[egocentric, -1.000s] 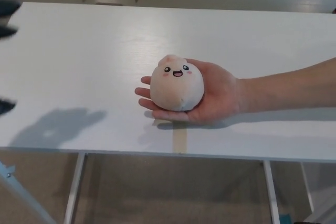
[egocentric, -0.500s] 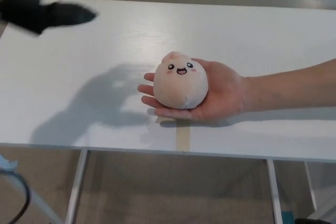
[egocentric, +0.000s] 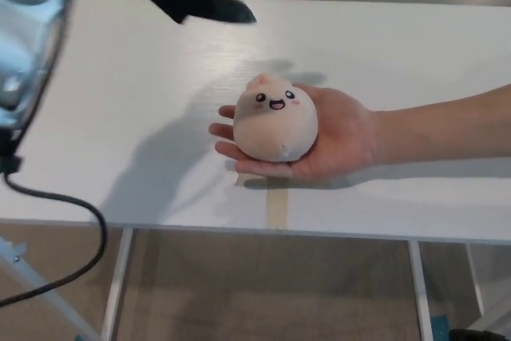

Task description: Use the left hand to take the pink dumpling toy on a person's hand and put it on the desk.

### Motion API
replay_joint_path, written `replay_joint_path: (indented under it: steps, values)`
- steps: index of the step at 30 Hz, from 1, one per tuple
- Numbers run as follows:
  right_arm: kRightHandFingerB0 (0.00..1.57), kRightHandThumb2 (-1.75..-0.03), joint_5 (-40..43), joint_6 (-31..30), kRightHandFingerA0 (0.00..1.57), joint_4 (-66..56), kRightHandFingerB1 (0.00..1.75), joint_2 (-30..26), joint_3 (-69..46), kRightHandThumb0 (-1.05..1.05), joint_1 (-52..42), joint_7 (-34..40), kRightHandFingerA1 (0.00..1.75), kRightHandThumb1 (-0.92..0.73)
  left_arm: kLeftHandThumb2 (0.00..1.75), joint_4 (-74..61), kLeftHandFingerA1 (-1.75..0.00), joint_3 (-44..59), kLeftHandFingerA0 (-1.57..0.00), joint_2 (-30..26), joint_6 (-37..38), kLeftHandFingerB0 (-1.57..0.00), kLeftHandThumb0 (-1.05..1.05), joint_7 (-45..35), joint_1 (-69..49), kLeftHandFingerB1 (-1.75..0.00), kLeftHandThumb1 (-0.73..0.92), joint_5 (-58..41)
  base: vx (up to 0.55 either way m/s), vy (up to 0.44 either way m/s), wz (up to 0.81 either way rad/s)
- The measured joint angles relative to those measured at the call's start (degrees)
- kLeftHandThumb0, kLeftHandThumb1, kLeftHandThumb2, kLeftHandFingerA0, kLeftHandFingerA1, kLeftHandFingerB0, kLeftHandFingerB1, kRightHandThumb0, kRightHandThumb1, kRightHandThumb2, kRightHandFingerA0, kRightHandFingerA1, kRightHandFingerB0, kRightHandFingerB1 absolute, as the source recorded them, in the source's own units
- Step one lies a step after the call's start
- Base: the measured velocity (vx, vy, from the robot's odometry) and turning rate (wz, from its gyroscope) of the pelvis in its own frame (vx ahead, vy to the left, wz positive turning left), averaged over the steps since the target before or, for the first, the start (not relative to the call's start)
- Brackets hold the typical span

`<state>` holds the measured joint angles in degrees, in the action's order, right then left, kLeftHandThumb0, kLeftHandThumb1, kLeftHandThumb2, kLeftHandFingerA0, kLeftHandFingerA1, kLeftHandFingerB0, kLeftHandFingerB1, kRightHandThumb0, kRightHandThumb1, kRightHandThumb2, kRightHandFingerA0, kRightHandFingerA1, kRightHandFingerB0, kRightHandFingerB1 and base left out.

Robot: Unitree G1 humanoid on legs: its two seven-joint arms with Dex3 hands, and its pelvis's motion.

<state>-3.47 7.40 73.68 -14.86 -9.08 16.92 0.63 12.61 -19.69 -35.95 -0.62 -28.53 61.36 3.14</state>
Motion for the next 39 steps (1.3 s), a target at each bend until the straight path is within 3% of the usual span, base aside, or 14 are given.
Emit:
replay_joint_path:
  steps: [3,4,5,6,18,31,32,35,36,37,38,39]
  values:
    - [0.51,-0.60,0.0,0.0,0.61,0.0,0.42,0.0,0.0,-0.20,0.2,0.0,0.46,-0.68,0.73,2.9,-0.38,-3.6,-0.18,1.5,-1.1,-0.10,-0.72,0.0,1.6,-0.35,0.40,2.6,0.00,0.000,0.00]
    - [0.51,-0.60,0.0,0.0,0.61,0.0,0.42,0.0,0.0,-0.20,0.2,0.0,0.46,-0.68,0.55,4.6,-0.30,-5.6,-0.21,2.3,-1.6,-0.15,-0.71,0.0,2.2,-0.27,0.46,4.0,0.00,0.000,0.00]
    - [0.51,-0.60,0.0,0.0,0.61,0.0,0.42,0.0,0.0,-0.20,0.3,0.0,0.46,-0.68,0.55,6.1,-0.30,-7.5,-0.21,3.3,-2.3,-0.15,-0.71,0.0,2.5,-0.27,0.46,5.5,0.00,0.000,0.00]
    - [0.51,-0.60,0.0,0.0,0.60,0.0,0.42,-0.1,0.0,-0.20,0.3,0.0,0.46,-0.68,0.80,6.7,-0.48,-8.4,0.00,3.6,-2.5,0.00,-0.34,0.0,2.6,-0.47,0.14,6.2,0.00,0.000,0.00]
    - [0.50,-0.60,0.0,0.0,0.59,0.0,0.41,-0.2,0.1,-0.21,0.6,-0.4,0.45,-0.68,0.80,16.4,-0.49,-20.2,0.00,10.1,-7.6,0.00,-0.34,0.0,3.6,-0.47,0.14,17.6,0.00,0.000,0.00]
    - [0.50,-0.60,0.0,0.0,0.58,0.1,0.41,-0.4,0.2,-0.21,0.6,-0.8,0.44,-0.68,0.80,21.1,-0.48,-22.8,-0.01,14.0,-9.8,-0.01,-0.33,1.0,2.2,-0.47,0.15,26.9,0.00,0.000,0.00]
    - [0.50,-0.60,0.0,0.0,0.58,0.1,0.41,-0.4,0.2,-0.21,0.6,-0.9,0.44,-0.68,0.55,21.1,-0.30,-22.8,-0.19,14.2,-9.8,-0.16,-0.67,1.0,2.0,-0.28,0.44,27.3,0.00,0.000,0.00]
    - [0.50,-0.60,0.0,0.0,0.58,0.1,0.41,-0.4,0.2,-0.21,0.6,-1.0,0.44,-0.68,0.55,21.0,-0.30,-22.6,-0.21,14.8,-9.9,-0.18,-0.67,1.1,1.1,-0.28,0.44,28.6,0.00,0.000,0.00]
    - [0.50,-0.60,0.0,0.0,0.58,0.1,0.41,-0.4,0.2,-0.21,0.6,-1.0,0.44,-0.68,0.70,21.0,-0.37,-22.6,-0.20,14.8,-9.9,-0.17,-0.70,1.1,1.1,-0.36,0.39,28.6,0.00,0.000,0.00]
    - [0.50,-0.60,0.0,0.0,0.58,0.1,0.41,-0.4,0.2,-0.21,0.7,-1.0,0.44,-0.68,0.70,21.0,-0.37,-22.5,-0.20,14.9,-9.9,-0.17,-0.70,1.1,0.9,-0.36,0.39,29.0,0.00,0.000,0.00]
    - [0.50,-0.60,0.0,0.0,0.58,0.1,0.41,-0.4,0.2,-0.21,0.7,-1.0,0.44,-0.68,0.55,21.0,-0.34,-22.3,-0.36,15.0,-9.9,-0.29,-0.61,1.1,0.7,-0.31,0.48,29.4,0.00,0.000,0.00]
    - [0.50,-0.60,0.0,0.0,0.58,0.1,0.41,-0.4,0.2,-0.21,0.7,-1.1,0.44,-0.68,0.55,21.0,-0.34,-22.2,-0.36,15.1,-9.9,-0.29,-0.61,1.1,0.6,-0.31,0.48,29.6,0.00,0.000,0.00]
